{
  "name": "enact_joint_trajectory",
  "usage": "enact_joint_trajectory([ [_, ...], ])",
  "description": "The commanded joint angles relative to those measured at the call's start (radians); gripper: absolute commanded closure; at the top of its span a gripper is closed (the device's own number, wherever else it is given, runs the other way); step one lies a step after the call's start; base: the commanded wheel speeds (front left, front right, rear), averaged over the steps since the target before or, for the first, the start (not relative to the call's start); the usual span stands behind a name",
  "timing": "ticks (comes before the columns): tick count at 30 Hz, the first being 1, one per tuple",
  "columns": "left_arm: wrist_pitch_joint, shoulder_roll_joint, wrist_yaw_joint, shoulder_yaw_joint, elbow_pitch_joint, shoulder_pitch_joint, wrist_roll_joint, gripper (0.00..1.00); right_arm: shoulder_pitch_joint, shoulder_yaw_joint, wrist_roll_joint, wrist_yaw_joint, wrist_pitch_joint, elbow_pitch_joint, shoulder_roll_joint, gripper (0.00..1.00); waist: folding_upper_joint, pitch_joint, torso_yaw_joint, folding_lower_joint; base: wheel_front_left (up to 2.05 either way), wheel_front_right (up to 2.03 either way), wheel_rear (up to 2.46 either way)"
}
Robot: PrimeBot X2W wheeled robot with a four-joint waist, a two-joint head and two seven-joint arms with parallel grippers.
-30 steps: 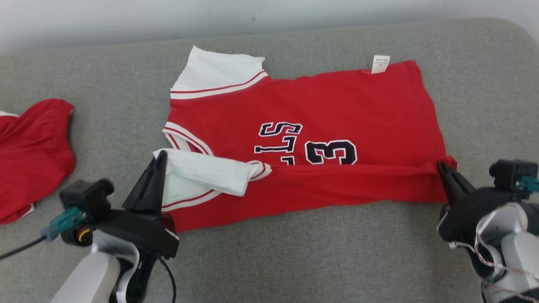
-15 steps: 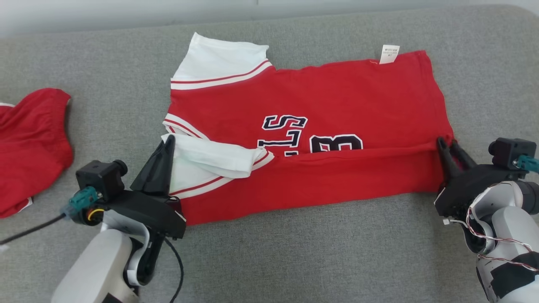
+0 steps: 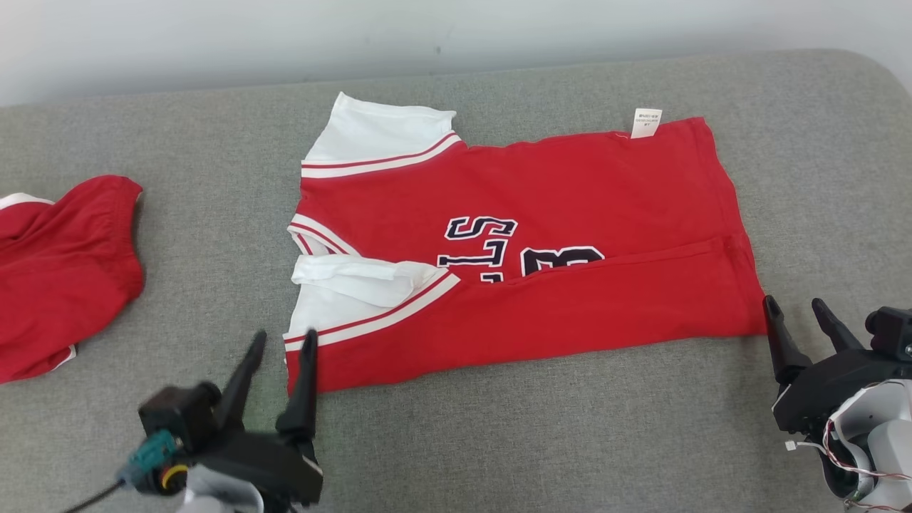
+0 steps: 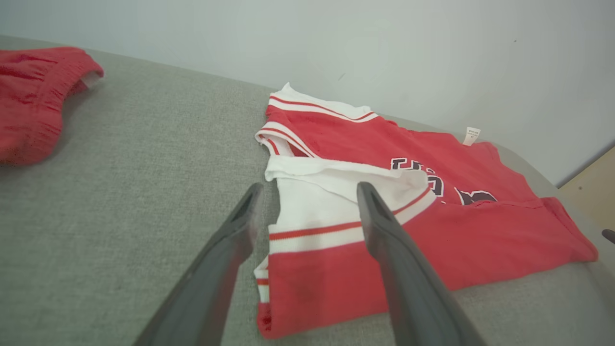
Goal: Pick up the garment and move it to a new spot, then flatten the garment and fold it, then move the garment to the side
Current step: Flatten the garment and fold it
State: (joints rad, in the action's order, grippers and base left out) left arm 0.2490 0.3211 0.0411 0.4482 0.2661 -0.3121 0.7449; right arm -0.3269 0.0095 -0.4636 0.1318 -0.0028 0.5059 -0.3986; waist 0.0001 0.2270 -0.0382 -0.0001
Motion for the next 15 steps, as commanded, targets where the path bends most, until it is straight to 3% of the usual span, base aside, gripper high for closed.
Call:
enact_joint_trajectory([
  [1, -0.005, 0.005, 0.006, 0.007, -0.013, 0.034, 0.006, 0.00, 0.013, -0.006, 0.004, -0.002, 0.001, -0.005, 0.006, 0.00, -0.0001, 0.005, 0.000, 0.0001, 0.00, 0.00, 0.00],
  [8, -0.026, -0.005, 0.018, 0.030, 0.010, 0.079, 0.013, 0.00, 0.005, -0.011, 0.030, -0.003, 0.011, 0.020, 0.024, 0.00, -0.0001, 0.019, 0.008, 0.0001, 0.00, 0.00, 0.00],
  [15, -0.031, -0.029, 0.001, 0.038, 0.103, 0.023, 0.024, 0.00, -0.055, 0.003, 0.051, -0.003, -0.001, 0.102, 0.048, 0.00, -0.0001, 0.043, 0.003, 0.0001, 0.00, 0.00, 0.00],
])
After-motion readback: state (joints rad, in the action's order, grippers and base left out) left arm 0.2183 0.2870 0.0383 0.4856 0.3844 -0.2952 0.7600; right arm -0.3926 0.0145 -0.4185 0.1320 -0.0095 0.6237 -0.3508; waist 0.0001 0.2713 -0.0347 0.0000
